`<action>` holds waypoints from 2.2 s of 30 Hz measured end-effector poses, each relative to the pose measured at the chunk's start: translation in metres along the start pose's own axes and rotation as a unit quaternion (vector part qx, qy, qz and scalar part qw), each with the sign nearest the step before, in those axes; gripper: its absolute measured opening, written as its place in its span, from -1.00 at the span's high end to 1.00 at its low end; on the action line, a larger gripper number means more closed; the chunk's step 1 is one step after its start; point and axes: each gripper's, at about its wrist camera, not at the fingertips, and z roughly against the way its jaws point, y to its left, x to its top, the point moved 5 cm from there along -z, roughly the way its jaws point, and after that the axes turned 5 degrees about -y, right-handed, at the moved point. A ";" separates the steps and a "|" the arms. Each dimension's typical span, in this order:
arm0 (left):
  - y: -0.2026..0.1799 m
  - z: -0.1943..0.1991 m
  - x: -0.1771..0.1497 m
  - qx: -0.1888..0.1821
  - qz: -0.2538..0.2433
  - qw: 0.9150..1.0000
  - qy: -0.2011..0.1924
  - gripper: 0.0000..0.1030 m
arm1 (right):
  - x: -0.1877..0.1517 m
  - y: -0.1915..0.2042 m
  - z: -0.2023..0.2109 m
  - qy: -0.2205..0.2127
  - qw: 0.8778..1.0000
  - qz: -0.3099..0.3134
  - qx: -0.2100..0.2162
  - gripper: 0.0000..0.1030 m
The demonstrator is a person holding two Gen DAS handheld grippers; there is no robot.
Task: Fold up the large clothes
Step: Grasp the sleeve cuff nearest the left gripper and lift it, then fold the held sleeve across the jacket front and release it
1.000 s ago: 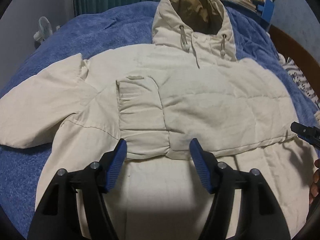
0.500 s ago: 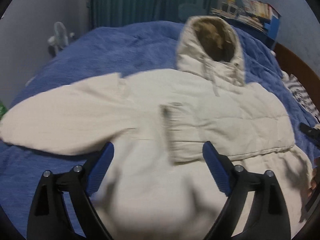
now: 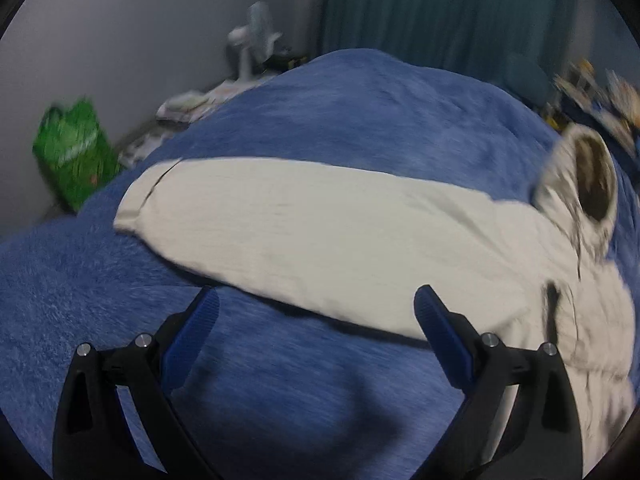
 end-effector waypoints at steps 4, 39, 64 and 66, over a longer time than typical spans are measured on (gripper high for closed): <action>0.052 -0.026 0.005 0.003 0.069 0.997 0.028 -0.71 | -0.001 0.005 -0.004 -0.003 1.000 -0.001 0.001 -0.87; -0.204 0.148 0.070 -0.171 -0.115 0.959 -0.194 0.90 | 0.021 -0.030 0.046 -0.028 0.999 -0.023 0.036 -0.87; -0.397 0.045 -0.114 -0.172 -0.231 0.957 -0.026 0.89 | 0.029 -0.091 0.060 -0.029 0.995 -0.085 0.049 -0.87; -0.389 0.038 -0.121 -0.165 -0.225 0.960 -0.012 0.89 | 0.029 -0.090 0.061 -0.028 0.995 -0.085 0.049 -0.87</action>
